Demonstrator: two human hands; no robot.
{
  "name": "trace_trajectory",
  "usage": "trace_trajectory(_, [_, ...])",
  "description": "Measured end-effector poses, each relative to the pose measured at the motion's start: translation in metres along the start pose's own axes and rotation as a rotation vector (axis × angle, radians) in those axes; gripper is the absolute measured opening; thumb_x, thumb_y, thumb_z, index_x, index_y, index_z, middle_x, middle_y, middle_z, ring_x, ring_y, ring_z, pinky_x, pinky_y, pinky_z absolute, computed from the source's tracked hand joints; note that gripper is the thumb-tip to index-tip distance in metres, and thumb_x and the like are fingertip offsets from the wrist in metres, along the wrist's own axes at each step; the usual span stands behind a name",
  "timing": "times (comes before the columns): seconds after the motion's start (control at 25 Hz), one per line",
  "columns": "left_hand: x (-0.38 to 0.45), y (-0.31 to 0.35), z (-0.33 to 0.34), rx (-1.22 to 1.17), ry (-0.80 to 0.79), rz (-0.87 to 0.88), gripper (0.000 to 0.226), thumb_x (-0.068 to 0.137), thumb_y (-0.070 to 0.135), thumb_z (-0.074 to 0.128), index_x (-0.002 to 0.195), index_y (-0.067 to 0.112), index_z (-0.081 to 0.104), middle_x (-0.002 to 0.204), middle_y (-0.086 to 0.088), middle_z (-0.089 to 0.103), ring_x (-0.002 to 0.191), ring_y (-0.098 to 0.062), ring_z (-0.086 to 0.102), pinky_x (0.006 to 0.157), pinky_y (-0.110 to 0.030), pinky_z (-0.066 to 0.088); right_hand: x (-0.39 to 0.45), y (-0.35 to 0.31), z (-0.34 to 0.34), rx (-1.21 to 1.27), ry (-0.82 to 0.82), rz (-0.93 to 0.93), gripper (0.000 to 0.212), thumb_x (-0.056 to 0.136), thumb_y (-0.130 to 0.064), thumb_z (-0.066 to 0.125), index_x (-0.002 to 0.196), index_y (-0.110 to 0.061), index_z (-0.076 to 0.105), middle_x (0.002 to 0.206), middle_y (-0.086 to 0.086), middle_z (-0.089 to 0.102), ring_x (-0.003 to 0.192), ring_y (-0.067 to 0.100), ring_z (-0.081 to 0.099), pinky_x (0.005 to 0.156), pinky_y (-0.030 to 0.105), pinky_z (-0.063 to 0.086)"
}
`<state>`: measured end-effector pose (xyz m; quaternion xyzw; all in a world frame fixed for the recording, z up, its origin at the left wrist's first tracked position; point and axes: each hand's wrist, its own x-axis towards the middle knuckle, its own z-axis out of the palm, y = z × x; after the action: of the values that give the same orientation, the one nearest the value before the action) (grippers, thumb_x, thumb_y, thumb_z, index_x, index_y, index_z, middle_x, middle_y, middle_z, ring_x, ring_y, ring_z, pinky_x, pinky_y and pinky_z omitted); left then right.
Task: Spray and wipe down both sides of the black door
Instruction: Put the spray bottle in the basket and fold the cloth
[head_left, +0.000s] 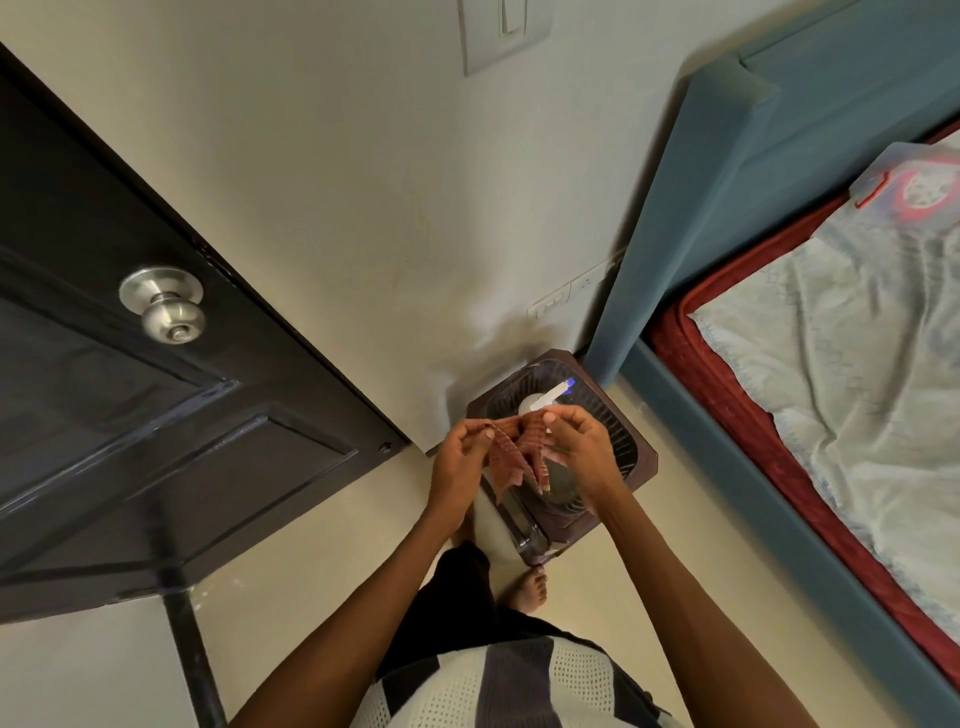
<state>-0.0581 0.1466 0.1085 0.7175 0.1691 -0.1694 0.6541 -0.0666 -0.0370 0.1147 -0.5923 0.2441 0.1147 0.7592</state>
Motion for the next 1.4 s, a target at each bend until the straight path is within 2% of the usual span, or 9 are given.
trace_trajectory(0.24, [0.008, 0.032, -0.032, -0.042, 0.155, 0.018, 0.011, 0.103, 0.035, 0.053, 0.103, 0.031, 0.064, 0.111, -0.006, 0.066, 0.104, -0.026, 0.066, 0.082, -0.040, 0.061, 0.012, -0.008, -0.049, -0.402, 0.387, -0.109, 0.014, 0.104, -0.014, 0.057, 0.104, -0.023, 0.066, 0.112, 0.000, 0.068, 0.108, 0.020, 0.066, 0.096, 0.041, 0.056])
trace_trajectory(0.32, [0.006, 0.045, -0.031, -0.033, 0.110, 0.057, 0.009, 0.101, 0.033, 0.057, 0.101, 0.030, 0.065, 0.110, -0.005, 0.068, 0.103, -0.024, 0.067, 0.079, -0.036, 0.060, 0.011, -0.010, -0.048, -0.580, 0.282, -0.076, 0.012, 0.103, -0.017, 0.060, 0.105, -0.027, 0.067, 0.118, 0.000, 0.068, 0.108, 0.018, 0.064, 0.094, 0.039, 0.055])
trace_trajectory(0.48, [0.000, 0.069, -0.010, 0.059, -0.030, 0.155, 0.004, 0.096, 0.032, 0.067, 0.094, 0.033, 0.070, 0.101, -0.001, 0.074, 0.097, -0.022, 0.071, 0.084, -0.045, 0.061, -0.011, -0.028, 0.001, -0.632, -0.246, -0.161, 0.033, 0.099, -0.026, 0.067, 0.131, -0.026, 0.059, 0.124, -0.015, 0.059, 0.101, -0.014, 0.058, 0.077, 0.009, 0.048])
trace_trajectory(0.6, [-0.006, 0.089, -0.002, 0.120, -0.071, 0.243, 0.008, 0.095, 0.031, 0.068, 0.090, 0.037, 0.071, 0.097, 0.002, 0.075, 0.091, -0.017, 0.073, 0.080, -0.042, 0.062, -0.012, -0.035, 0.019, -0.544, -0.295, -0.203, 0.037, 0.096, -0.018, 0.071, 0.130, -0.022, 0.057, 0.117, -0.015, 0.062, 0.099, -0.017, 0.059, 0.080, 0.003, 0.045])
trace_trajectory(0.76, [-0.007, 0.118, -0.014, 0.230, -0.081, 0.334, 0.005, 0.096, 0.032, 0.067, 0.092, 0.034, 0.069, 0.096, 0.005, 0.072, 0.085, -0.013, 0.070, 0.067, -0.040, 0.062, 0.002, -0.053, -0.003, -0.640, -0.202, -0.312, 0.025, 0.091, -0.025, 0.077, 0.113, -0.023, 0.064, 0.107, -0.010, 0.063, 0.092, -0.003, 0.059, 0.079, 0.014, 0.044])
trace_trajectory(0.96, [0.008, 0.147, -0.042, 0.532, -0.143, 0.416, 0.013, 0.089, 0.046, 0.071, 0.091, 0.033, 0.070, 0.088, 0.007, 0.070, 0.082, -0.012, 0.068, 0.071, -0.038, 0.058, 0.009, -0.089, -0.032, -0.596, -0.055, -0.380, 0.018, 0.100, -0.010, 0.064, 0.091, -0.020, 0.052, 0.063, -0.017, 0.050, 0.059, -0.001, 0.046, 0.063, 0.021, 0.040])
trace_trajectory(1.12, [0.030, 0.172, -0.054, 1.184, -0.413, 0.296, 0.036, 0.082, 0.065, 0.068, 0.089, 0.030, 0.067, 0.079, 0.010, 0.070, 0.069, -0.010, 0.068, 0.069, -0.031, 0.058, 0.009, -0.120, -0.032, -0.471, 0.037, -0.440, 0.013, 0.100, -0.017, 0.066, 0.104, -0.024, 0.056, 0.091, 0.018, 0.062, 0.082, 0.017, 0.059, 0.079, 0.040, 0.051])
trace_trajectory(1.2, [0.040, 0.180, -0.062, 1.102, -0.558, 0.198, 0.039, 0.087, 0.056, 0.069, 0.088, 0.017, 0.068, 0.074, 0.003, 0.070, 0.063, -0.011, 0.066, 0.069, -0.029, 0.056, 0.005, -0.134, -0.029, -0.357, 0.066, -0.433, 0.018, 0.100, -0.022, 0.066, 0.115, -0.029, 0.060, 0.104, 0.019, 0.064, 0.089, 0.016, 0.062, 0.088, 0.043, 0.054])
trace_trajectory(1.4, [0.050, 0.184, -0.088, 0.387, -0.791, -0.054, 0.042, 0.094, 0.025, 0.069, 0.132, 0.008, 0.063, 0.123, -0.015, 0.071, 0.113, -0.030, 0.068, 0.098, -0.039, 0.056, 0.002, -0.155, -0.042, -0.192, 0.098, -0.340, 0.026, 0.100, -0.023, 0.067, 0.125, -0.028, 0.066, 0.093, 0.022, 0.065, 0.081, 0.021, 0.069, 0.085, 0.046, 0.062])
